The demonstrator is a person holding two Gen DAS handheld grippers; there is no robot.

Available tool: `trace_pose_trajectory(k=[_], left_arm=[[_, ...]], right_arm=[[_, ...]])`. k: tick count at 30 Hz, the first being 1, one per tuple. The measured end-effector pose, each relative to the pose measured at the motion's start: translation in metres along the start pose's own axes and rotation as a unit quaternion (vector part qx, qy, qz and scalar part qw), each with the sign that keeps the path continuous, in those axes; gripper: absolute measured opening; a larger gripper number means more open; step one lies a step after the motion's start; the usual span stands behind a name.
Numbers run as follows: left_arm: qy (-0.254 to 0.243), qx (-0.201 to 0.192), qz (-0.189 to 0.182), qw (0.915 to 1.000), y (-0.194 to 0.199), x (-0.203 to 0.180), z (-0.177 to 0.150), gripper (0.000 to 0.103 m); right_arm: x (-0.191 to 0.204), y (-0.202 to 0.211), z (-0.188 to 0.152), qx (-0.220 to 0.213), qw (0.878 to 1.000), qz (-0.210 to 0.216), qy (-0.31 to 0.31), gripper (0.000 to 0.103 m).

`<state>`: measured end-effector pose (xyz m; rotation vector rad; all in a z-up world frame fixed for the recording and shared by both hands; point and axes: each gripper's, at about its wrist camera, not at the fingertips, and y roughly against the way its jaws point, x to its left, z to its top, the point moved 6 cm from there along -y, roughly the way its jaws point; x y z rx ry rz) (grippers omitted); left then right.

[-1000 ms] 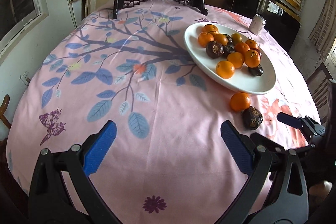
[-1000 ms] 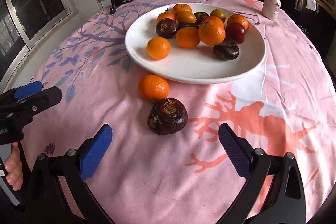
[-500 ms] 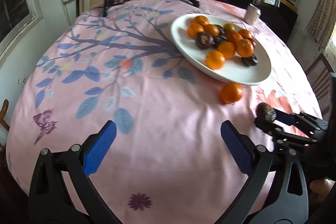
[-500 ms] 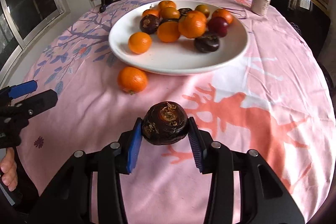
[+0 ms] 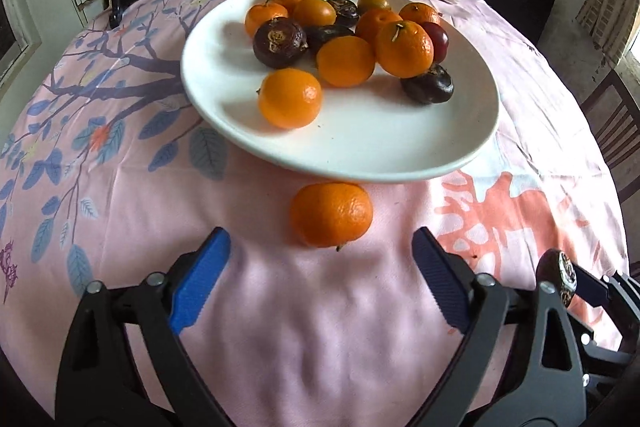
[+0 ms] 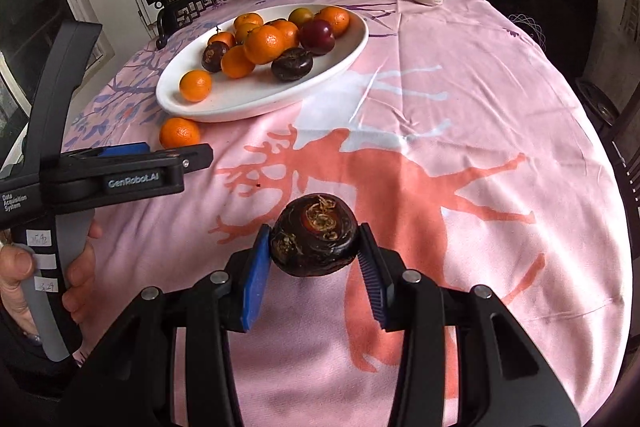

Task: Organize fruits
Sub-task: 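Grasp the dark purple fruit with the right tool while the left tool grasps the tangerine, then carry the purple fruit and tangerine onto the white plate and open both tools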

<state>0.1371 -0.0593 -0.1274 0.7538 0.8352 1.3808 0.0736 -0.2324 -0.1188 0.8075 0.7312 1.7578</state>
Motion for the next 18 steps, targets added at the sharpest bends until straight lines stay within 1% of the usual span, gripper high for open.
trace_pose_trajectory(k=[3, 4, 7, 11, 18], left_arm=[[-0.008, -0.011, 0.025, 0.9996, -0.002, -0.001, 0.003, 0.069], [-0.011, -0.015, 0.032, 0.9993, -0.002, 0.000, 0.005, 0.056], [-0.014, -0.019, 0.012, 0.9996, 0.000, -0.003, 0.008, 0.037], [-0.019, -0.017, -0.001, 0.9997, 0.008, -0.002, 0.000, 0.036], [-0.007, -0.027, -0.023, 0.9994, 0.040, 0.018, -0.023, 0.036]], right_arm=[[-0.001, -0.002, 0.001, 0.001, 1.000, 0.004, -0.002, 0.043], [0.000, -0.003, 0.001, 0.001, 1.000, 0.005, -0.004, 0.043], [0.002, -0.007, 0.001, 0.005, 1.000, 0.008, -0.005, 0.043], [0.009, -0.008, 0.005, 0.004, 1.000, 0.015, -0.005, 0.043], [0.030, -0.002, 0.018, -0.010, 1.000, 0.016, 0.006, 0.043]])
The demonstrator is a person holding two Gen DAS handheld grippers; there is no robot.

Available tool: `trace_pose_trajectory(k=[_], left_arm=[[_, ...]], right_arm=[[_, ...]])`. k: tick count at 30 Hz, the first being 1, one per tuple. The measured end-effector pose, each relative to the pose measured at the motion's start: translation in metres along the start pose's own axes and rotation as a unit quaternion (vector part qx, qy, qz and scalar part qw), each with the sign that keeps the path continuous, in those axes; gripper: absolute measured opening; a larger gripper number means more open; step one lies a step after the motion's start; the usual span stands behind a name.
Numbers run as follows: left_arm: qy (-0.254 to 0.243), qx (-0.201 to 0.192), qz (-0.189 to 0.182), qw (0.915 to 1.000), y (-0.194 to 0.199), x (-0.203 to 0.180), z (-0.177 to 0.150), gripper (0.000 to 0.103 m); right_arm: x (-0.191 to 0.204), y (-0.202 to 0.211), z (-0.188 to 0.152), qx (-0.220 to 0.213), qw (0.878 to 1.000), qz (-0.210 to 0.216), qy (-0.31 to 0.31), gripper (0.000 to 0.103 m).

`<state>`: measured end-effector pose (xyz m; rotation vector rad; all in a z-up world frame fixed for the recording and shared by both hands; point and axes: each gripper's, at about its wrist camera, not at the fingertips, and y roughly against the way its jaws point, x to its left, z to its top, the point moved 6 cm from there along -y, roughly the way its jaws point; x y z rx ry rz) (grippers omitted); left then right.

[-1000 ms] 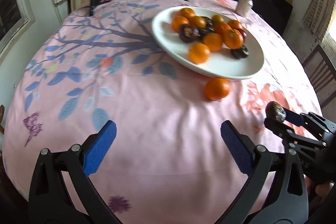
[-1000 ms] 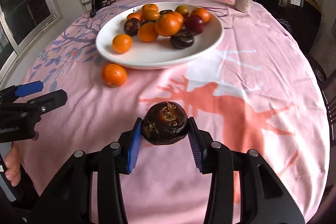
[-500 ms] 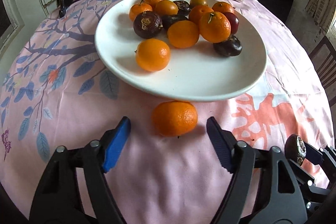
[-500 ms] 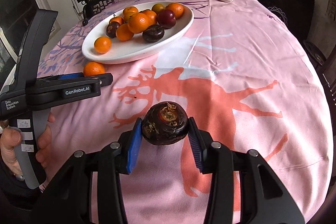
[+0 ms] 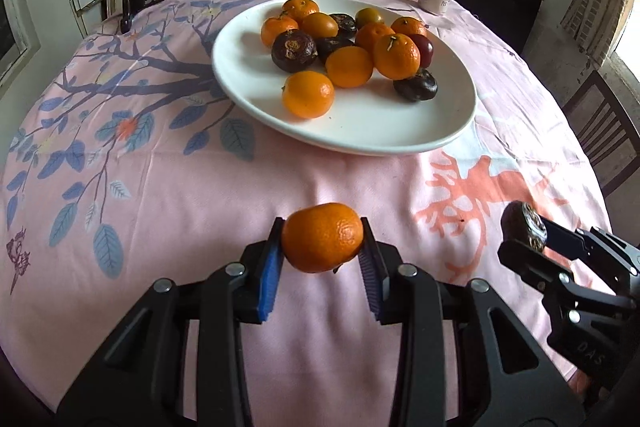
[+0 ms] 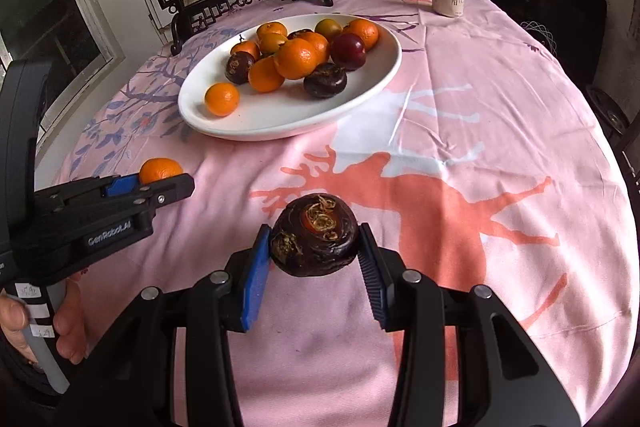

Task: Organize fruits
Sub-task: 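Carry the purple fruit and tangerine onto the white plate and open both tools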

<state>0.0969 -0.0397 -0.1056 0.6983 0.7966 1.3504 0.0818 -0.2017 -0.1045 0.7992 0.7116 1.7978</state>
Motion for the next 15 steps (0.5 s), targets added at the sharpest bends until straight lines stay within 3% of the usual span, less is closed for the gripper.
trace_pose_trajectory(k=[7, 15], left_arm=[[0.004, -0.015, -0.019, 0.9997, 0.029, 0.019, 0.008, 0.036], [-0.003, -0.019, -0.029, 0.9994, 0.014, 0.010, 0.095, 0.036]], right_arm=[[0.022, -0.002, 0.010, 0.001, 1.000, 0.010, 0.014, 0.043], [0.027, -0.018, 0.065, -0.011, 0.999, 0.025, 0.027, 0.043]])
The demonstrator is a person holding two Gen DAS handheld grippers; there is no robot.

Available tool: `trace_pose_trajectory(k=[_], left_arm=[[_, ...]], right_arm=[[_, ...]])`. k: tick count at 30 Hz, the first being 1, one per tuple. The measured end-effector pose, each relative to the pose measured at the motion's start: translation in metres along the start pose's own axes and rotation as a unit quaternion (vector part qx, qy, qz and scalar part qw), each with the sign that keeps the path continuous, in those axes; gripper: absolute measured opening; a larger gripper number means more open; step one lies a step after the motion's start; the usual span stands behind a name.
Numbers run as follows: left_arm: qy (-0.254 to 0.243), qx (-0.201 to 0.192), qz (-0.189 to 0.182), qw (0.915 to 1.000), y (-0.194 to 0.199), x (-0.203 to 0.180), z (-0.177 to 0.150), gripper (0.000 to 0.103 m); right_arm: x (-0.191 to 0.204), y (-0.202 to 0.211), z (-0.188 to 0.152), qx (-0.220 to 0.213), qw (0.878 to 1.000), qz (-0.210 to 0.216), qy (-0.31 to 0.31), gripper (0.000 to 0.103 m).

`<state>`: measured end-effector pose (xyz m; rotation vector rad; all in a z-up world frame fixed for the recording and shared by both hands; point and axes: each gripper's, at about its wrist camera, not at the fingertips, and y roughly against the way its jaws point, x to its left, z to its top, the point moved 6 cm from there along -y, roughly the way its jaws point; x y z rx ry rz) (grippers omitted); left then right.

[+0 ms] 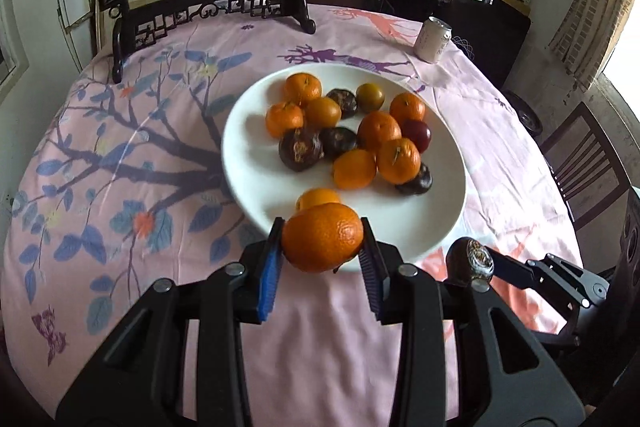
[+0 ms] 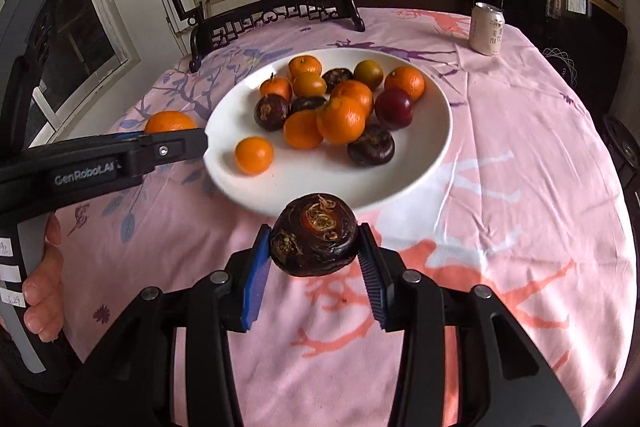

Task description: Organize fruits

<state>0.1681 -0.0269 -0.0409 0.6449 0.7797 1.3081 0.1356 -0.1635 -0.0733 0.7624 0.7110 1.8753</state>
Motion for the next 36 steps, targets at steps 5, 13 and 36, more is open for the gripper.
trace_pose_trajectory(k=[5, 13, 36], left_arm=[[0.013, 0.013, 0.024, 0.9995, -0.034, 0.011, 0.035, 0.036], [0.019, 0.036, 0.025, 0.9988, -0.067, 0.022, 0.044, 0.037], [0.028, -0.039, 0.057, 0.9972, 0.020, 0.030, -0.039, 0.101]], right_arm=[[0.010, -0.026, 0.026, 0.024, 0.999, 0.019, 0.014, 0.043], [0.012, -0.052, 0.034, 0.040, 0.999, 0.008, 0.022, 0.043], [-0.011, 0.015, -0.023, -0.030, 0.991, -0.131, -0.011, 0.102]])
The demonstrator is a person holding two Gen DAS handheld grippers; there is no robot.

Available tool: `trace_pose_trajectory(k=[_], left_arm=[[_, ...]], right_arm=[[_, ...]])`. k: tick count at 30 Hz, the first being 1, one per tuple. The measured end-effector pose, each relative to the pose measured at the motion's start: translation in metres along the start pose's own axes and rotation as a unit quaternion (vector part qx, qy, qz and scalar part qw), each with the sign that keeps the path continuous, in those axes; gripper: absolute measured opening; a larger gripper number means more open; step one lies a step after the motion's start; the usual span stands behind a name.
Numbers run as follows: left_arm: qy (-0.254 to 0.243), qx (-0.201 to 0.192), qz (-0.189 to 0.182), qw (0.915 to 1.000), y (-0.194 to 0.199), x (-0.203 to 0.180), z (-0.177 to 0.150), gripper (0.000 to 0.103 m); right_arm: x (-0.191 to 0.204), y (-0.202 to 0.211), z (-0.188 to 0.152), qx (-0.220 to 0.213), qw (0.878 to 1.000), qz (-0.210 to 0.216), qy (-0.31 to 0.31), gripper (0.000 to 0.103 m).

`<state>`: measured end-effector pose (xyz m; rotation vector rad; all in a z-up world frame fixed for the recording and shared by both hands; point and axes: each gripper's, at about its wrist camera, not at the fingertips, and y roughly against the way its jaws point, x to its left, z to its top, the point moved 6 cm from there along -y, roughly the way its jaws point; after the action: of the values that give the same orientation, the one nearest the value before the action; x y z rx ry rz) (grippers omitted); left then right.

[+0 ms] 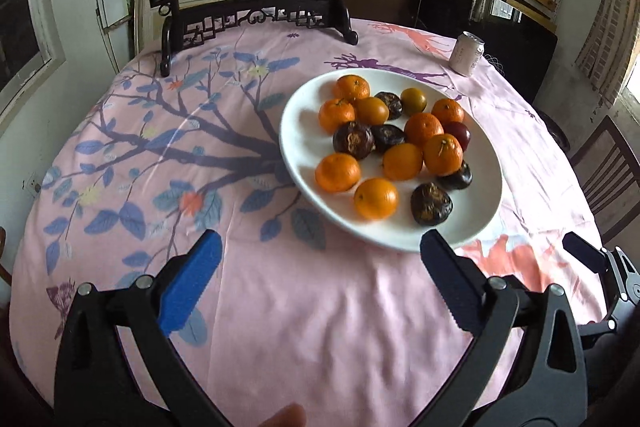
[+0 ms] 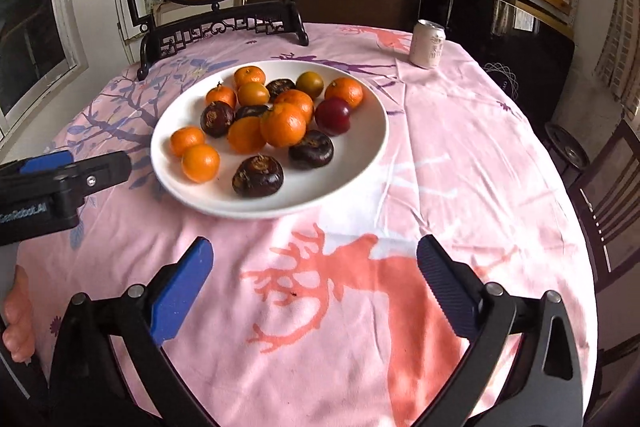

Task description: Organize fruits

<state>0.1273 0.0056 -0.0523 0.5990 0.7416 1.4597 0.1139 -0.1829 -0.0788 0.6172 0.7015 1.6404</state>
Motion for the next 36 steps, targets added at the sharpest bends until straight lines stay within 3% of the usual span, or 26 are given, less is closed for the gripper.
trace_pose_trajectory(k=[9, 36], left_arm=[[-0.004, 0.005, 0.006, 1.0000, 0.022, 0.000, -0.036, 0.101], [-0.010, -0.003, 0.025, 0.9996, 0.030, 0.003, -0.038, 0.101]], right_arm=[[-0.013, 0.023, -0.007, -0.007, 1.000, -0.025, -0.017, 0.102], [-0.009, 0.027, -0.008, -0.005, 1.000, -0.015, -0.021, 0.102]])
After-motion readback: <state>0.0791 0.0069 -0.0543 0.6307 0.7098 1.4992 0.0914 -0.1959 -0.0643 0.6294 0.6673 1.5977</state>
